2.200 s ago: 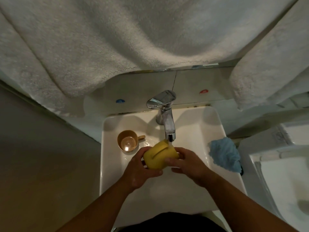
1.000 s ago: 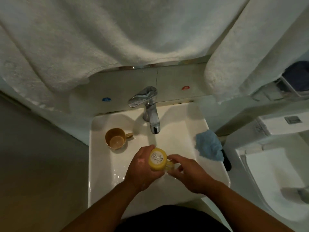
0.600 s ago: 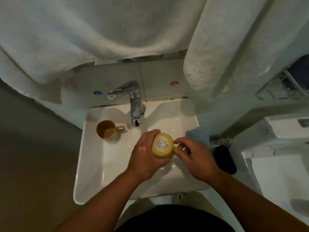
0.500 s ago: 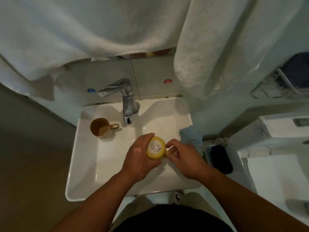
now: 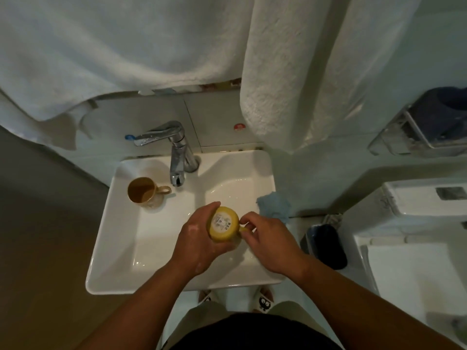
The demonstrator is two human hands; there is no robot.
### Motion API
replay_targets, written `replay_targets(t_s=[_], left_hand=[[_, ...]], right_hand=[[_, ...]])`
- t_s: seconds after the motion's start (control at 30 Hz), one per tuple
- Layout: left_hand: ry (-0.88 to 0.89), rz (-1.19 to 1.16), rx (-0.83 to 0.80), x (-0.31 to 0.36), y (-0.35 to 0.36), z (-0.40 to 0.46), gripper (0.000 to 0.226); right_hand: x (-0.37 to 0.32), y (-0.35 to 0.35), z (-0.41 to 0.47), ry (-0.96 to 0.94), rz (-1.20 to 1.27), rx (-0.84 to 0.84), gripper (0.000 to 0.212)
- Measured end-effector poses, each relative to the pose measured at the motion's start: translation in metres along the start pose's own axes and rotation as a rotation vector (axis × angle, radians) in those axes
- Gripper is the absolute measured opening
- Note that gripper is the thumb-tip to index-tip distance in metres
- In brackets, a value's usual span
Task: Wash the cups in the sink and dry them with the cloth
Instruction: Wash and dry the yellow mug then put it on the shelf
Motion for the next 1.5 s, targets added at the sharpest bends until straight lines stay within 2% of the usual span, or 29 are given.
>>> replay_targets(t_s=[0.13, 0.17, 0.27, 0.3, 0.4, 0.43, 0.53, 0.6, 0.63, 0.7, 0.73, 0.77, 0.87, 0.93, 1.13, 1.27, 1.4, 1.5], left_hand=[[0.072, -0.017, 0.091, 0.012, -0.013, 0.000, 0.098], [0.067, -0.029, 0.085, 0.012, -0.014, 0.000, 0.099], [0.026, 0.023, 0.004, 0.004, -0.006, 0.003, 0.098], [0.033, 0.032, 0.012, 0.003, -0.005, 0.001, 0.096], [0.058, 0.016, 0.071, 0.000, -0.011, -0.001, 0.093], [0.059, 0.018, 0.062, -0.001, -0.011, 0.000, 0.093], [0.006, 0.037, -0.032, -0.010, -0.002, 0.005, 0.100], [-0.006, 0.019, -0.031, -0.017, -0.005, 0.006, 0.106], [-0.016, 0.007, -0.028, -0.021, -0.007, 0.004, 0.106], [-0.033, 0.005, -0.042, -0.028, -0.010, 0.000, 0.101], [-0.042, 0.003, -0.060, -0.031, -0.009, -0.002, 0.098], [-0.054, -0.011, -0.076, -0.035, -0.007, -0.002, 0.096], [-0.096, -0.062, -0.105, -0.046, -0.004, -0.004, 0.091], [-0.119, -0.089, -0.103, -0.054, -0.006, -0.003, 0.089], [-0.169, -0.151, -0.151, -0.065, -0.009, 0.003, 0.077], [-0.155, -0.181, -0.229, -0.066, -0.013, 0.007, 0.087], [-0.145, -0.275, -0.318, -0.065, -0.016, 0.010, 0.084], [-0.131, -0.334, -0.373, -0.058, -0.017, 0.013, 0.085]], right_hand=[[-0.012, -0.019, -0.010, -0.103, 0.009, 0.202, 0.017], [-0.012, -0.018, -0.009, -0.109, 0.002, 0.207, 0.017], [-0.009, -0.003, 0.001, -0.067, -0.105, 0.044, 0.020], [-0.010, 0.000, 0.002, -0.073, -0.113, 0.041, 0.019], [-0.018, -0.009, -0.003, -0.134, -0.035, 0.189, 0.018], [-0.017, -0.007, -0.003, -0.131, -0.038, 0.186, 0.018], [-0.007, 0.010, 0.005, -0.108, -0.040, -0.025, 0.022], [0.002, 0.008, 0.011, -0.099, 0.010, -0.127, 0.029], [0.009, 0.000, 0.012, -0.072, 0.027, -0.106, 0.029], [0.033, -0.028, 0.020, 0.026, 0.006, 0.088, 0.028], [0.047, -0.039, 0.025, 0.088, -0.048, 0.151, 0.033], [0.059, -0.045, 0.030, 0.159, -0.126, 0.142, 0.043], [0.079, -0.034, 0.039, 0.287, -0.223, -0.049, 0.082], [0.082, -0.017, 0.034, 0.276, -0.244, -0.074, 0.089], [0.087, -0.010, 0.017, 0.247, -0.171, 0.067, 0.052], [0.062, -0.047, 0.004, 0.176, 0.003, 0.196, 0.034], [0.010, -0.068, -0.001, 0.036, 0.117, 0.186, 0.020], [-0.022, -0.058, 0.004, -0.062, 0.197, 0.160, 0.020]])
Point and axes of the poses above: each hand's wrist, its own z-axis towards the middle knuckle, its own y-axis out of the palm, x = y × z, the point moved 6 cm from there along z, towards the middle knuckle, and after that the axes turned 10 degrees about -x, right-handed, at the moved point
